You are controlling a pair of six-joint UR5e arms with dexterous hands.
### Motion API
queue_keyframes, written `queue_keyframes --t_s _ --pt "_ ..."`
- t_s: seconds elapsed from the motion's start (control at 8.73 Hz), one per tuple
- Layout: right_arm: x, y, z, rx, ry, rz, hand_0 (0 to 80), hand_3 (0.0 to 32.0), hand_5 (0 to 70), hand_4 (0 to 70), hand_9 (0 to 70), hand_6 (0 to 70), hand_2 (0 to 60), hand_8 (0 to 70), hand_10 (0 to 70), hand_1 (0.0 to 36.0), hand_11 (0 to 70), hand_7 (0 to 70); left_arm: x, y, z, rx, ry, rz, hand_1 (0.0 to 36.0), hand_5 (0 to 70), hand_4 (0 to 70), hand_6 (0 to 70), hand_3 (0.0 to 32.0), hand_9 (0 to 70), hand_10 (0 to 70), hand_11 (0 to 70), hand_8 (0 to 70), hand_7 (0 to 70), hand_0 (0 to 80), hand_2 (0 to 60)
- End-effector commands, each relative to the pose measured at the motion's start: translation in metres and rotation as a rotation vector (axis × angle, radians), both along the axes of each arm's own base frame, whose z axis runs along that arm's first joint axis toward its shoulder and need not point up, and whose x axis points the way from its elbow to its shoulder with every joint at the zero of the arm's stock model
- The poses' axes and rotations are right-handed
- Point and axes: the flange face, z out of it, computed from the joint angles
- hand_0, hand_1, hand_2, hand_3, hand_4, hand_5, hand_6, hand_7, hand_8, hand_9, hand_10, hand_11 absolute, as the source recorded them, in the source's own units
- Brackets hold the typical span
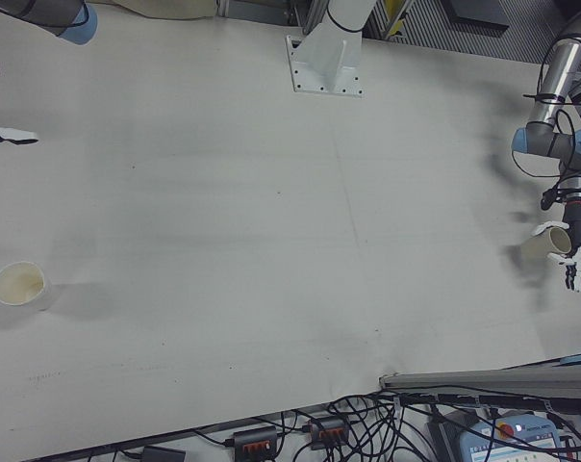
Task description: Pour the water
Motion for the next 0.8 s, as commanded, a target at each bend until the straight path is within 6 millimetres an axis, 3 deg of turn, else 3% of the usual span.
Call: queue_keyframes --t_s 0.0,0.11,0.34,0.46,0.69 --pt "0.0 0.006 0.108 0.004 -0.052 -0.008 49.3 0.0 9.6 0.0 4.3 0.0 4.6 1.5 1.3 16.5 3.8 1.0 0.002 -0.003 -0.082 0.043 0.034 0.0 36.0 49.2 34.2 6.0 0.0 2.0 2.8 6.0 1.3 6.6 46.0 60.0" --pt "-0.005 -0.002 0.13 0.01 -0.041 -0.015 50.6 0.0 14.9 0.4 5.1 1.6 6.4 2.1 0.9 18.1 3.4 4.8 0.0 -0.001 -0.102 0.052 0.04 -0.002 36.0 49.7 34.6 6.2 0.0 1.9 2.8 6.0 1.3 6.9 46.3 60.0" --pt "-0.03 -0.045 0.181 0.044 -0.025 -0.041 51.6 0.0 13.6 2.4 6.8 3.4 9.1 3.2 1.3 19.5 4.0 7.9 -0.002 0.001 -0.13 0.062 0.048 -0.003 36.0 49.7 34.8 6.2 0.0 1.8 2.7 5.9 1.3 6.9 46.2 60.0" --pt "-0.042 -0.056 0.202 0.063 -0.021 -0.058 51.8 0.0 11.5 3.0 7.1 3.6 10.0 3.5 1.4 19.9 4.2 7.7 -0.004 0.005 -0.148 0.068 0.051 -0.002 36.0 49.9 35.0 6.3 0.0 1.8 2.6 5.8 1.3 7.1 46.3 60.0" --pt "-0.047 -0.06 0.216 0.08 0.007 -0.064 52.8 0.0 9.5 4.5 5.7 3.2 10.6 2.6 0.2 20.9 2.6 6.0 -0.006 0.002 -0.171 0.07 0.075 -0.041 36.0 50.1 35.6 6.5 0.0 1.6 2.5 5.8 1.1 7.5 46.7 60.0"
